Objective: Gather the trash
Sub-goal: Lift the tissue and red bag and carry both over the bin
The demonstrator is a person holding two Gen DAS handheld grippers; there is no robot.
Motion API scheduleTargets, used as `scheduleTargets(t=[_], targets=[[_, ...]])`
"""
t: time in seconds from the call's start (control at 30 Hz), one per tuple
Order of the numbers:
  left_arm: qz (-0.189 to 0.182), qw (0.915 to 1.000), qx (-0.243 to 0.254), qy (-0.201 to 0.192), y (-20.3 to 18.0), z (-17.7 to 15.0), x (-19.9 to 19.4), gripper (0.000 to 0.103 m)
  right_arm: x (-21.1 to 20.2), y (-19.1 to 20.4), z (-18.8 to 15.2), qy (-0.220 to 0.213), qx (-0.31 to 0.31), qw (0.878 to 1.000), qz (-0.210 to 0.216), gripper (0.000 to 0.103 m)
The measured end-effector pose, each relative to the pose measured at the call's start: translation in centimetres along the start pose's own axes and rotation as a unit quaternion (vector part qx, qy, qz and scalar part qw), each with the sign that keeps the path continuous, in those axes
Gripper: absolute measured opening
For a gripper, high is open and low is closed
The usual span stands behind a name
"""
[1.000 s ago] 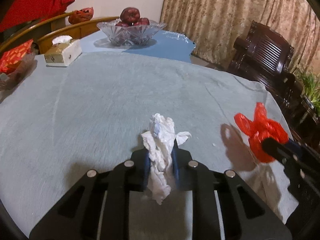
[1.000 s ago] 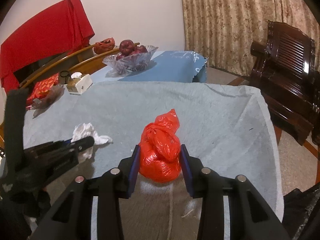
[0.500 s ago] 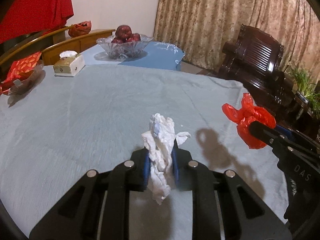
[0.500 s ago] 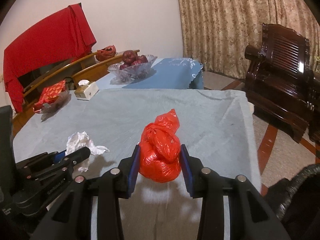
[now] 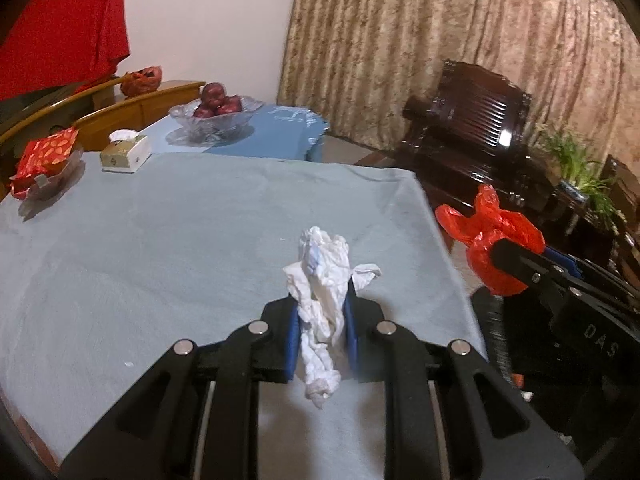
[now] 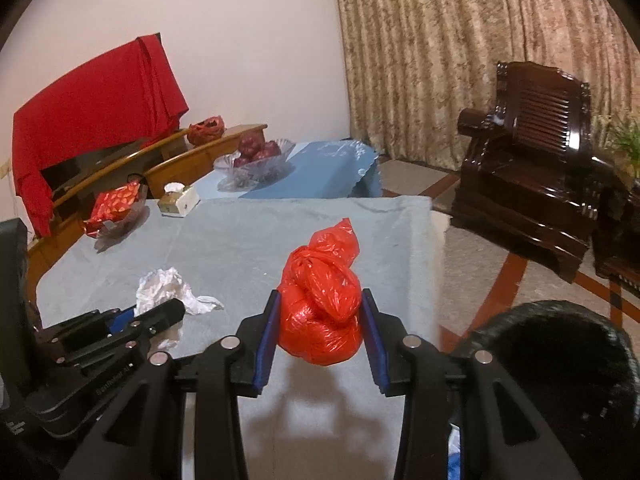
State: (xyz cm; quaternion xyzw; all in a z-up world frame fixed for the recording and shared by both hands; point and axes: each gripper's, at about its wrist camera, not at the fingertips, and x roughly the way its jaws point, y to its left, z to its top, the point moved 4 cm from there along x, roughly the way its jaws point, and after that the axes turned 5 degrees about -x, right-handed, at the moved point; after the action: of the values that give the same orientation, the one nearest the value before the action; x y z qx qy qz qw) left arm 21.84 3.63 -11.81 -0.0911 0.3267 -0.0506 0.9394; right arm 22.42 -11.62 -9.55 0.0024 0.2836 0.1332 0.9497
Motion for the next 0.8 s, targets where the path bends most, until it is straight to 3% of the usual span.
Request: scheduleTargets(t=[0.43, 0.8], targets=[[-0.067, 0.9964, 0.048, -0.018, -9.6, -2.4, -5.0, 0.018, -10.0, -6.9, -2.7, -0.026, 0.029, 0.997, -0.066, 0.039], [-0.135, 0.9868, 0.089, 0.001, -17.4, -5.2, -5.1, 0.018, -14.9, -13.9, -6.3, -0.021, 0.063, 0.988, -0.14, 0.039]])
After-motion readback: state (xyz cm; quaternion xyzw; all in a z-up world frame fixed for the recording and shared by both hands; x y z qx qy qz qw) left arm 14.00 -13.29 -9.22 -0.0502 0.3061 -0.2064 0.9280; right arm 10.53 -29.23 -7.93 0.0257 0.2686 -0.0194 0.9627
